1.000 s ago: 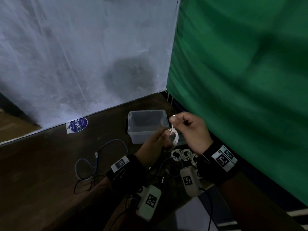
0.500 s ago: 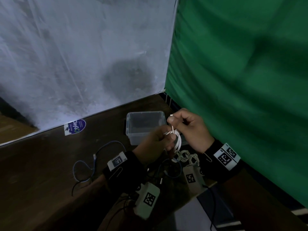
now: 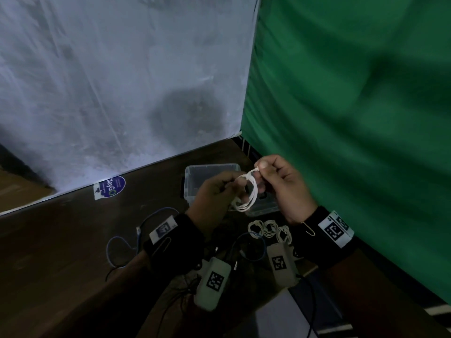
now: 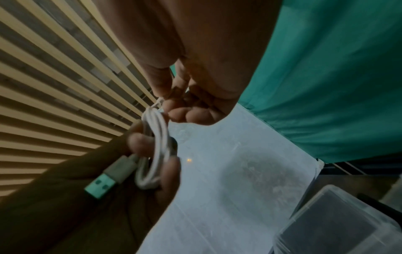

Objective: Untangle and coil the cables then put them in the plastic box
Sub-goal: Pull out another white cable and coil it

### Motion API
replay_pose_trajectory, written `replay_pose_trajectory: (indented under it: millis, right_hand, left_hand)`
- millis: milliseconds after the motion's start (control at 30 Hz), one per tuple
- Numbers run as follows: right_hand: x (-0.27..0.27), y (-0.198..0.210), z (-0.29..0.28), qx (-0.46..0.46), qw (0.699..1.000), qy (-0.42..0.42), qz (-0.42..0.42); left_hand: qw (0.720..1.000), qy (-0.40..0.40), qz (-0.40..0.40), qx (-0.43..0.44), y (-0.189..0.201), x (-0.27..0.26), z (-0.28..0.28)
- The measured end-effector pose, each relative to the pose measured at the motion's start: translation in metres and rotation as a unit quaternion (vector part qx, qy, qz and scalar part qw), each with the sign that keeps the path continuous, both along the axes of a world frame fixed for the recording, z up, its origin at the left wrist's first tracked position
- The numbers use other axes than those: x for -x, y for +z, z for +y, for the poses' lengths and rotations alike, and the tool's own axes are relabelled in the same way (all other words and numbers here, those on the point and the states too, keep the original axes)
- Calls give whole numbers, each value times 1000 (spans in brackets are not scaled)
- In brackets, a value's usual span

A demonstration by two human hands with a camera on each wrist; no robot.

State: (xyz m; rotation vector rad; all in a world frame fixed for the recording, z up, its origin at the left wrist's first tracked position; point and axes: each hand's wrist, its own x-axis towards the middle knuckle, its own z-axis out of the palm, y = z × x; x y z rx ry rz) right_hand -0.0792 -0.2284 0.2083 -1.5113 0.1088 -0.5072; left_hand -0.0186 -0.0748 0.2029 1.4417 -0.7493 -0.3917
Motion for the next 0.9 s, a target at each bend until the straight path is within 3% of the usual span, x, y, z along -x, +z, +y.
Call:
replay_pose_trajectory:
  millis: [133,300,367,567,700,800,900]
  right_hand:
    - [3,-10,-1,-3,1000,11,-13]
    - [5,-19,16,32,999,2,7]
    - [6,-22,18,41,999,5,11]
    - [7,-23,13,74,996,17,44]
    - [5,-27,6,69,993,23,94]
    - [3,-32,6,-10,990,23,136]
    - [4,-34,12,-16,989,48,139]
  left_hand:
    - [1000,-4,14,8,-5,-5,5]
    - [994,37,89,42,-8,-7,4]
    - [995,45,78,35,-9,-11,5]
    - [992,62,-103,-47,-19,-24,8]
    - [951,22,-266,-155,-20,-35,10]
    - [932,-1,-308,-190,-21,-34,8]
    - [924,10,-327,-197,-26,-32,5]
